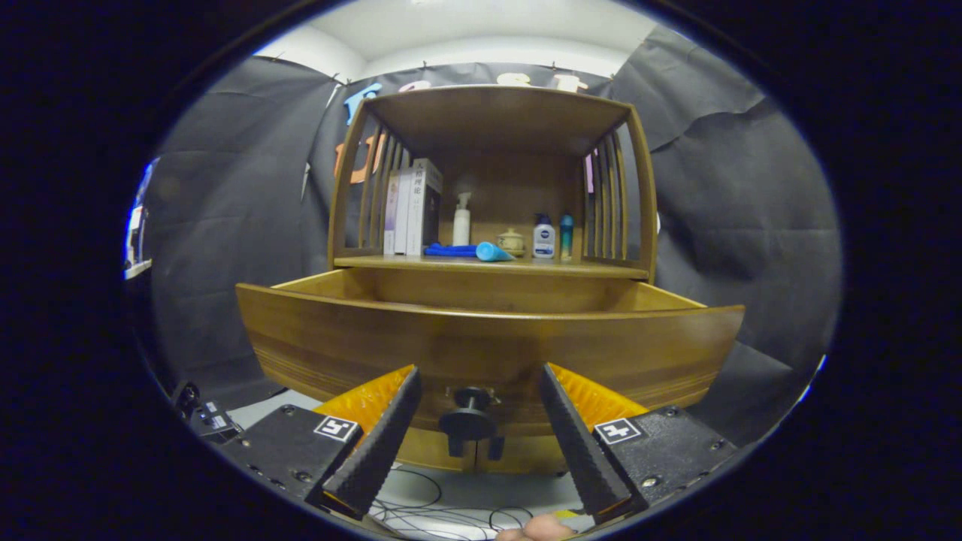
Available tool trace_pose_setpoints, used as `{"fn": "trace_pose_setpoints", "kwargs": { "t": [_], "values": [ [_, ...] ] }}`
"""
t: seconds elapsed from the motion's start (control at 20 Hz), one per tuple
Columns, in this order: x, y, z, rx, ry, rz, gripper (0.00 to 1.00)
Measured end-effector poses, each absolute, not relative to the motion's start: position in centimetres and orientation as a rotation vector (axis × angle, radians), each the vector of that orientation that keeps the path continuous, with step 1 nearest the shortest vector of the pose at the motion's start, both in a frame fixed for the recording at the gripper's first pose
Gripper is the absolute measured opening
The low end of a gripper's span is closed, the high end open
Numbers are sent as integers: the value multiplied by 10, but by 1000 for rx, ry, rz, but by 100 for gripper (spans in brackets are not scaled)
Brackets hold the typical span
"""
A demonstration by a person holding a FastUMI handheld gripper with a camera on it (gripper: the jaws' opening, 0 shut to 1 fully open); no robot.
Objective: Pull open the drawer, take out the items inside it, and place them on the countertop above the cabinet.
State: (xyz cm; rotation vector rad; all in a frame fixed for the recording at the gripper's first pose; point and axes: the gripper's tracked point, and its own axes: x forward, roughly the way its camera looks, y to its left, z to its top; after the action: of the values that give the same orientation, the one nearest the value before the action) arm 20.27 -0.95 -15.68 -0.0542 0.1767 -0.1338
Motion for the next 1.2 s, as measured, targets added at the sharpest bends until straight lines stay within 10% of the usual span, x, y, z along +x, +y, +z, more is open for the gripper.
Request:
{"fn": "trace_pose_setpoints", "kwargs": {
  "t": [1.2],
  "values": [
    [235,-14,-180,-18,149,-183,99]
  ]
}}
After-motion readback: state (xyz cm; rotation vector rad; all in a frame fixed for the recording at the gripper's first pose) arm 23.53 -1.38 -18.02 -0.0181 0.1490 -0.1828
